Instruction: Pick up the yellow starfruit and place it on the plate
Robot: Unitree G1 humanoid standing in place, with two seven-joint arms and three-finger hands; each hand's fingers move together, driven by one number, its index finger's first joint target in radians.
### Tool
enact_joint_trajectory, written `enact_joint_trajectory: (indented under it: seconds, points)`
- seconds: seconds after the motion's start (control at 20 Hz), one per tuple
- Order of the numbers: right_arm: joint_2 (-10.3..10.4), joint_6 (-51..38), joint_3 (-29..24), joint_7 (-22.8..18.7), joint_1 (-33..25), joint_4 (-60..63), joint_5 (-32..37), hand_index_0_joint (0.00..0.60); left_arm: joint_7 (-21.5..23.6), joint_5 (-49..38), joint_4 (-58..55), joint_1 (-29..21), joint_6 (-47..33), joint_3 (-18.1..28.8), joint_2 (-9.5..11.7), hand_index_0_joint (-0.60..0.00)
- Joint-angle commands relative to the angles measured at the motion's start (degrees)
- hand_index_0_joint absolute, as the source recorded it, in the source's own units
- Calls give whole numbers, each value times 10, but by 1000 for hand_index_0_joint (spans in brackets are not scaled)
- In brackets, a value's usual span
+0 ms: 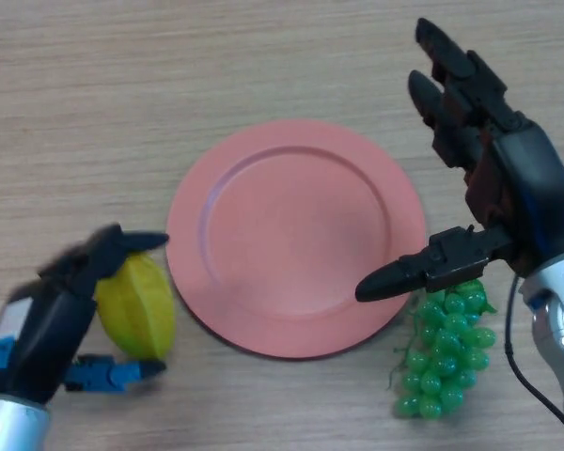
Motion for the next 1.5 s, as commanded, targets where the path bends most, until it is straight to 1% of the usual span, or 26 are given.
enact_joint_trajectory:
  seconds: [0.05, 0.1, 0.15, 0.2, 0.25, 0.3, 0.4, 0.45, 0.5, 0.55, 0.6, 0.65, 0.7, 0.75, 0.8, 0.85, 0.9, 0.95, 1.0, 1.05, 1.1, 1.15, 1.2, 1.35, 1.45, 1.5]
  points:
    - [-8, -36, -32, 0, -23, -50, 34, 0, 77, 47, -36, -29, -39, 27, 21, -600]
    - [-12, -22, -36, 9, -19, -63, 36, 0, 77, 48, -33, -54, -8, 5, 24, -600]
    - [-14, -13, -39, 13, -18, -70, 38, 0, 72, 40, -33, -65, 6, -4, 24, -600]
    - [-19, -8, -46, 20, -10, -84, 44, 0, 78, 38, -25, -90, 26, -26, 20, -600]
    - [-21, -7, -50, 22, -7, -91, 46, 0, 79, 38, -22, -101, 35, -35, 19, -600]
    - [-26, 3, -57, 28, -5, -101, 51, 0, 84, 30, 10, -130, 23, -57, 16, -600]
    - [-32, 16, -66, 25, -5, -110, 57, 0, 93, 16, 74, -178, -7, -73, 13, -600]
    - [-32, 19, -69, 21, -7, -111, 56, 0, 95, 10, 91, -191, -14, -78, 11, -600]
    - [-35, 28, -70, 18, 0, -119, 52, 0, 48, -32, 104, -202, -2, -94, -1, -600]
    - [-36, 38, -72, 17, 2, -126, 53, 0, 24, -56, 102, -202, 2, -99, -7, -600]
    - [-37, 45, -73, 16, 5, -132, 50, 0, -28, -82, 94, -200, 22, -113, -18, -600]
    - [-38, 44, -74, 17, 8, -133, 48, 0, -55, -90, 92, -201, 36, -120, -21, -600]
    - [-40, 38, -76, 19, 17, -135, 39, 0, -75, -105, 88, -211, 62, -120, -33, -600]
    - [-41, 35, -78, 22, 23, -138, 35, 0, -83, -124, 80, -215, 81, -117, -38, -600]
    - [-42, 35, -87, 26, 28, -144, 37, 0, -67, -180, 68, -221, 114, -118, -44, -600]
    - [-42, 39, -93, 25, 28, -146, 42, 0, -62, -200, 67, -226, 123, -119, -45, -600]
    - [-44, 28, -101, 19, 30, -142, 48, 0, -77, -234, 46, -228, 167, -121, -47, -600]
    - [-45, 22, -102, 17, 31, -137, 47, 0, -76, -230, 45, -231, 170, -121, -47, -600]
    - [-45, 19, -102, 15, 30, -135, 45, 0, -75, -226, 45, -231, 169, -121, -47, -450]
    - [-46, 17, -101, 13, 30, -133, 43, 0, -74, -223, 46, -230, 168, -121, -47, -350]
    - [-46, 15, -99, 11, 28, -131, 39, 0, -73, -213, 44, -226, 170, -120, -47, -200]
    - [-46, 14, -97, 10, 26, -130, 36, 0, -72, -202, 40, -222, 174, -120, -45, -99]
    - [-45, 4, -94, 7, 25, -121, 27, 0, -82, -178, 4, -202, 193, -117, -38, 0]
    - [-45, 3, -95, 5, 23, -122, 24, 0, -92, -162, -50, -187, 207, -105, -28, 0]
    - [-46, -15, -91, 16, 29, -120, 13, 0, -90, -120, -70, -188, 200, -95, -12, 0]
    - [-42, -11, -94, 12, 30, -125, 20, 0, -98, -126, -94, -189, 204, -74, -5, 0]
